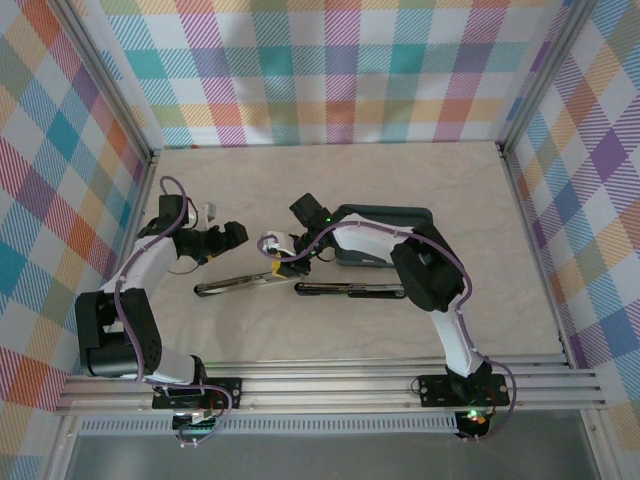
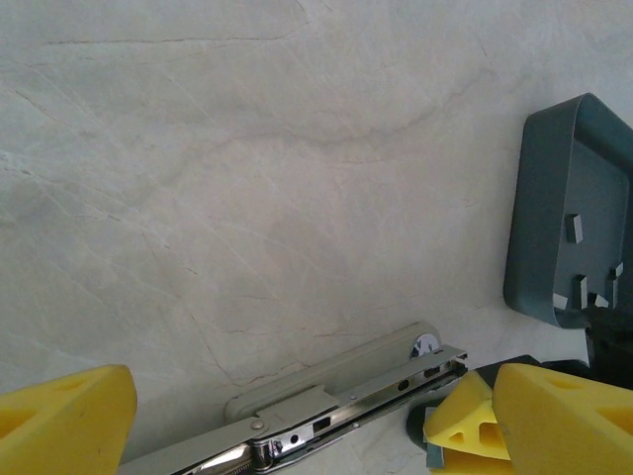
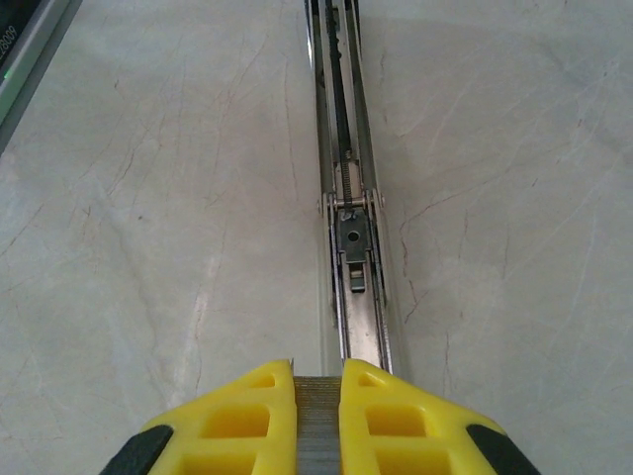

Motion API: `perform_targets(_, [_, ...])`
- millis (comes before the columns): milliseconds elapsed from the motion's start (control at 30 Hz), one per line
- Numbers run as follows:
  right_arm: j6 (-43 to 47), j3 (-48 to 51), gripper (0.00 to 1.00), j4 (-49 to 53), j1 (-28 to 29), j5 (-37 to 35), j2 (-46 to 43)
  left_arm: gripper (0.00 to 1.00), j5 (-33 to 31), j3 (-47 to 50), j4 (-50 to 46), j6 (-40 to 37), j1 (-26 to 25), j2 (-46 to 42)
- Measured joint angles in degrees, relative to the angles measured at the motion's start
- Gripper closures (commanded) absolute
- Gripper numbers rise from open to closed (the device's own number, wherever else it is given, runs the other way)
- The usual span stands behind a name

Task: Load the staples into the stapler

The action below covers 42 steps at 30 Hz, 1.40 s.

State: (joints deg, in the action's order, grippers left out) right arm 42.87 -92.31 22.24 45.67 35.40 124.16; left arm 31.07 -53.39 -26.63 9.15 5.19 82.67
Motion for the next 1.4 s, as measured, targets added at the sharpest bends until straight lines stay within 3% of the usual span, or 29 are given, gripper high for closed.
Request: perform_targets(1400, [1.62,-3.93,0.85,1.57,-1.84,0.24,3.28,0.07,0.0,0.0,-0.02,-0.04,0.0,1.27])
